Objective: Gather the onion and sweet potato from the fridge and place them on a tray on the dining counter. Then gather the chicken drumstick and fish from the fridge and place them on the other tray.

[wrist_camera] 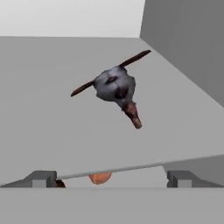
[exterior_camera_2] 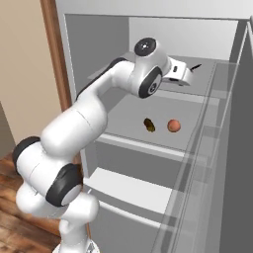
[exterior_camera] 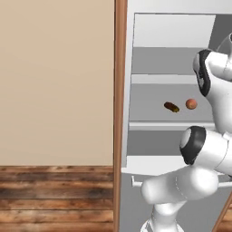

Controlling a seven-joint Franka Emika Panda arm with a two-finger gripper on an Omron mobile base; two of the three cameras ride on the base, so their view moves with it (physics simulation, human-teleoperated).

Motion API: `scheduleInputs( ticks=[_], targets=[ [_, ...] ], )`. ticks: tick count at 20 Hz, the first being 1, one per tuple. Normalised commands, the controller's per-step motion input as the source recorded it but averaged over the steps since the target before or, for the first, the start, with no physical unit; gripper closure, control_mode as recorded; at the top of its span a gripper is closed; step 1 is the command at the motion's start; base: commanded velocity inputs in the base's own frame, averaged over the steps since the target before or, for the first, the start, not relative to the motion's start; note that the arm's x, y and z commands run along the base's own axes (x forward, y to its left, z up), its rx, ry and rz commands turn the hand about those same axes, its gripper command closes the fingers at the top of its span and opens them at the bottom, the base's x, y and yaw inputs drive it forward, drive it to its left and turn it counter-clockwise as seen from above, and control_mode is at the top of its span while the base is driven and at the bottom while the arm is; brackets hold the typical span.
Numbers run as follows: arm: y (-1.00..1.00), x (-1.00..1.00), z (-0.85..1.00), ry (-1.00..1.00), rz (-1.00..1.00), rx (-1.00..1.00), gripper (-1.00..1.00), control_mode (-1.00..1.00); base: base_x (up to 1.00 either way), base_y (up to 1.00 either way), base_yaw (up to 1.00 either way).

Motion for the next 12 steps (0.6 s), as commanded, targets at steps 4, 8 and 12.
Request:
scheduleInputs(
  ticks=[4, 8, 12],
  targets=[
    [-0.19, 0.41, -0.01, 0.0, 0.09, 0.0, -1.0, -1.0, 0.0, 0.0, 0.0],
    [-0.23, 0.38, 0.0, 0.0, 0.06, 0.0, -1.0, -1.0, 0.0, 0.0, 0.0],
    [-0.16, 0.42, 0.0, 0.0, 0.05, 0.0, -1.0, -1.0, 0.0, 0.0, 0.0]
  ],
)
